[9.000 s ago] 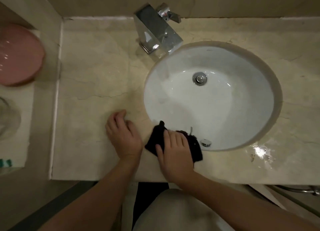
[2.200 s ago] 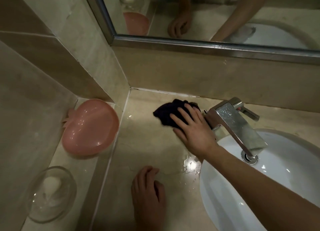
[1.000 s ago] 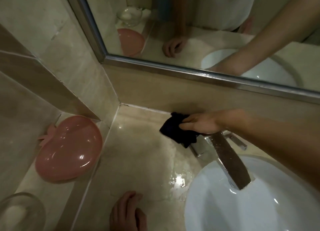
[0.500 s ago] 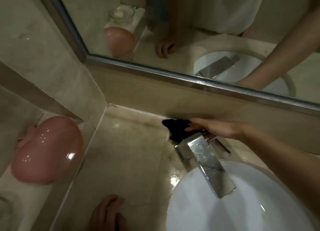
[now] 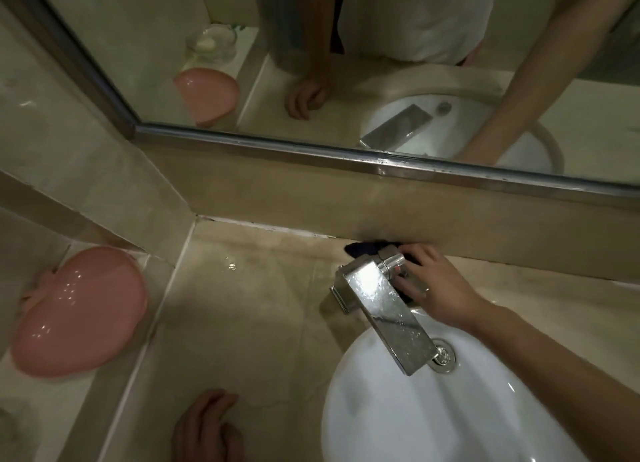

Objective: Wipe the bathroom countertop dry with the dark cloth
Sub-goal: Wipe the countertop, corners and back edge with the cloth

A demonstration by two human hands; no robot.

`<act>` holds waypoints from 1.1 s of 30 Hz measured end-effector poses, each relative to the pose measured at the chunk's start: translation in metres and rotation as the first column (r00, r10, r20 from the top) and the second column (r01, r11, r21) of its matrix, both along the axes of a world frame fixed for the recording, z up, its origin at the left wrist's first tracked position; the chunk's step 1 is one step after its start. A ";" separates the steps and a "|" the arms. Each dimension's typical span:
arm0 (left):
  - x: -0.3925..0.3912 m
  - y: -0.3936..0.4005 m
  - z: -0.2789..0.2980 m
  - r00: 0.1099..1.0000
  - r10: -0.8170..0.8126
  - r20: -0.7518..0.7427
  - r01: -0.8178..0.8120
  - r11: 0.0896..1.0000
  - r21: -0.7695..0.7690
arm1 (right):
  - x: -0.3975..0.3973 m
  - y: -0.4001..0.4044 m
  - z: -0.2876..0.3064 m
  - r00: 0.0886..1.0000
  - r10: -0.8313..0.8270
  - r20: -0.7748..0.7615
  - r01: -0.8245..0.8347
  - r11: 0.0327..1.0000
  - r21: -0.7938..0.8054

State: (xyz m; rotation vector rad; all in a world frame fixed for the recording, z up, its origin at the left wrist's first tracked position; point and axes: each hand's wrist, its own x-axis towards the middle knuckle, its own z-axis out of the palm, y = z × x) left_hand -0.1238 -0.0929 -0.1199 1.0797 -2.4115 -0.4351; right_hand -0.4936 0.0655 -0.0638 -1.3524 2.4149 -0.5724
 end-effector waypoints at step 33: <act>-0.030 0.027 0.009 0.997 -0.076 -0.026 0.078 0.994 0.072 | -0.013 0.146 -0.008 0.650 -0.647 -0.399 0.748 0.636 0.188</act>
